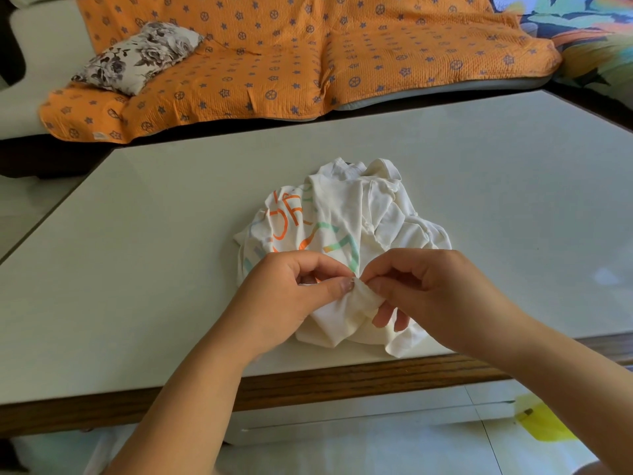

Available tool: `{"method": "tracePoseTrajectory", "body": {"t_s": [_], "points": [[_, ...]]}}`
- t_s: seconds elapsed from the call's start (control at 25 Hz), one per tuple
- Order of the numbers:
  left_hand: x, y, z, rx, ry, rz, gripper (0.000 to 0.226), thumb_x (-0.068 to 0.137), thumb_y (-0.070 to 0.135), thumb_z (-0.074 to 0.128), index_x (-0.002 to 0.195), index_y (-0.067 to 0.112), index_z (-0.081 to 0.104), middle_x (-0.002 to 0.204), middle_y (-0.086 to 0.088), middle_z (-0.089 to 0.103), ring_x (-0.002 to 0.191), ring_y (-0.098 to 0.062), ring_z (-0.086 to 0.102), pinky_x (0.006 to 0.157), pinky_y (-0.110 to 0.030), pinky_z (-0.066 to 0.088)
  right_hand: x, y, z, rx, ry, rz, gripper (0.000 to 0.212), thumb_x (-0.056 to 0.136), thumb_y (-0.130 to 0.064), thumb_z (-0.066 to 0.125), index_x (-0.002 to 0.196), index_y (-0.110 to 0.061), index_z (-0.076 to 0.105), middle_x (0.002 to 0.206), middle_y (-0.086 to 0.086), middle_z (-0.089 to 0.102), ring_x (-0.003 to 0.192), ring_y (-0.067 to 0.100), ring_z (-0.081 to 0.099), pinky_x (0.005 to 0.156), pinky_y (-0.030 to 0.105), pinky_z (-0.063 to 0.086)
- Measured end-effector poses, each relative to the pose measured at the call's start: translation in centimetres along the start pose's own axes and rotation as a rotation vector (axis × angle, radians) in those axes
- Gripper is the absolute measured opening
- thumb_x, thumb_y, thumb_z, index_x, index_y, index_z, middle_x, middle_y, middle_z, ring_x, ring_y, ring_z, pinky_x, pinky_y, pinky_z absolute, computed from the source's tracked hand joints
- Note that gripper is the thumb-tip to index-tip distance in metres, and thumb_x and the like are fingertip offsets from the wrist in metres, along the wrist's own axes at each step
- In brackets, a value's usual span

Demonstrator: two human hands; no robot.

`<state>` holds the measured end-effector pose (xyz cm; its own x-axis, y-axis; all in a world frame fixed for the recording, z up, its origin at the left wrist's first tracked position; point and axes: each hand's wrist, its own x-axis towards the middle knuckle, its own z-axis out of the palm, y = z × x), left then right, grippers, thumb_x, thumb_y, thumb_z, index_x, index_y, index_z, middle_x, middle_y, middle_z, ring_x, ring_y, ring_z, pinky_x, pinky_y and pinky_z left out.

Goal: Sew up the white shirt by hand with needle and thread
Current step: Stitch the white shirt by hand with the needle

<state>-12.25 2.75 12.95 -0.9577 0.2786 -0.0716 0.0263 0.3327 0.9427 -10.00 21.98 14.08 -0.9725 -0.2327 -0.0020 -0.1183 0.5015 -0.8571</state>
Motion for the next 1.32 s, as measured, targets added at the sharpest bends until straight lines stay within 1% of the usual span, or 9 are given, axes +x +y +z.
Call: {"method": "tracePoseTrajectory", "body": {"t_s": [0.12, 0.28, 0.44, 0.64, 0.8, 0.92, 1.0, 1.16, 1.32], "points": [[0.1, -0.1, 0.4, -0.165, 0.005, -0.031, 0.021, 0.057, 0.04, 0.077, 0.076, 0.032, 0.078, 0.083, 0.003, 0.075, 0.084, -0.01, 0.069, 0.083, -0.029, 0.051, 0.2, 0.2, 0.1, 0.132, 0.011, 0.024, 0.018, 0.092, -0.013, 0.062, 0.086, -0.027, 0.072, 0.066, -0.001, 0.072, 0.052, 0.001, 0.061, 0.056, 0.011, 0.048], [0.1, -0.1, 0.6, -0.255, 0.008, -0.053, 0.02, 0.056, 0.037, 0.078, 0.073, 0.028, 0.077, 0.079, 0.003, 0.074, 0.08, -0.009, 0.067, 0.078, -0.026, 0.048, 0.6, 0.7, 0.2, 0.185, 0.036, 0.029, 0.02, 0.088, -0.015, 0.068, 0.082, -0.032, 0.075, 0.072, -0.003, 0.073, 0.063, 0.009, 0.067, 0.056, 0.018, 0.051], [0.1, -0.1, 1.0, -0.254, 0.028, -0.065, 0.016, 0.059, 0.035, 0.076, 0.073, 0.028, 0.076, 0.077, 0.002, 0.073, 0.078, -0.009, 0.065, 0.079, -0.027, 0.048, 0.3, 0.6, 0.4, 0.165, 0.074, 0.002, 0.022, 0.091, -0.011, 0.065, 0.086, -0.03, 0.074, 0.067, -0.007, 0.072, 0.056, 0.002, 0.065, 0.058, 0.013, 0.05], [0.3, -0.4, 1.5, -0.236, 0.046, -0.075, 0.021, 0.062, 0.038, 0.076, 0.079, 0.026, 0.077, 0.087, -0.008, 0.075, 0.085, -0.019, 0.067, 0.088, -0.038, 0.051, -0.2, 0.4, 1.2, 0.097, 0.106, -0.08, 0.022, 0.093, -0.013, 0.06, 0.096, -0.032, 0.071, 0.075, -0.007, 0.074, 0.069, 0.004, 0.07, 0.069, 0.015, 0.054], [0.3, -0.3, 1.6, -0.208, 0.026, -0.102, 0.025, 0.062, 0.042, 0.076, 0.082, 0.027, 0.078, 0.088, -0.004, 0.076, 0.09, -0.019, 0.07, 0.092, -0.041, 0.051, -0.1, 0.6, 1.4, 0.05, 0.147, -0.078, 0.017, 0.094, -0.019, 0.062, 0.085, -0.033, 0.066, 0.076, -0.014, 0.071, 0.065, 0.002, 0.068, 0.062, 0.01, 0.05], [0.3, -0.3, 1.4, -0.21, 0.031, -0.124, 0.023, 0.063, 0.041, 0.077, 0.082, 0.027, 0.079, 0.088, 0.0, 0.076, 0.091, -0.018, 0.069, 0.09, -0.037, 0.051, 0.3, 0.6, 1.2, 0.005, 0.242, -0.104, 0.013, 0.097, -0.022, 0.053, 0.089, -0.029, 0.059, 0.084, -0.019, 0.069, 0.063, 0.003, 0.066, 0.058, 0.016, 0.05], [0.3, -0.3, 1.3, -0.207, 0.033, -0.14, 0.023, 0.062, 0.04, 0.077, 0.081, 0.027, 0.08, 0.088, 0.001, 0.076, 0.09, -0.016, 0.069, 0.09, -0.036, 0.052, 0.8, 0.5, 0.7, 0.165, 0.293, -0.088, 0.012, 0.1, -0.02, 0.049, 0.09, -0.021, 0.057, 0.09, -0.012, 0.072, 0.054, 0.009, 0.062, 0.048, 0.02, 0.045], [0.4, -0.5, 1.3, -0.197, 0.015, -0.148, 0.02, 0.065, 0.038, 0.077, 0.082, 0.027, 0.08, 0.091, 0.001, 0.076, 0.095, -0.016, 0.07, 0.093, -0.032, 0.051, 2.4, 0.5, -1.5, 0.942, 0.238, 0.118, 0.013, 0.102, -0.012, 0.045, 0.089, -0.012, 0.05, 0.08, 0.006, 0.073, 0.043, 0.014, 0.052, 0.039, 0.019, 0.04], [0.5, -0.8, 0.9, -0.166, -0.002, -0.155, 0.021, 0.064, 0.039, 0.076, 0.082, 0.029, 0.08, 0.092, 0.002, 0.077, 0.097, -0.013, 0.069, 0.094, -0.028, 0.05, 4.0, 2.0, -3.7, 1.224, 0.345, 0.182, 0.013, 0.1, -0.007, 0.046, 0.09, -0.01, 0.053, 0.064, 0.008, 0.064, 0.063, 0.021, 0.071, 0.06, 0.028, 0.06]]}}
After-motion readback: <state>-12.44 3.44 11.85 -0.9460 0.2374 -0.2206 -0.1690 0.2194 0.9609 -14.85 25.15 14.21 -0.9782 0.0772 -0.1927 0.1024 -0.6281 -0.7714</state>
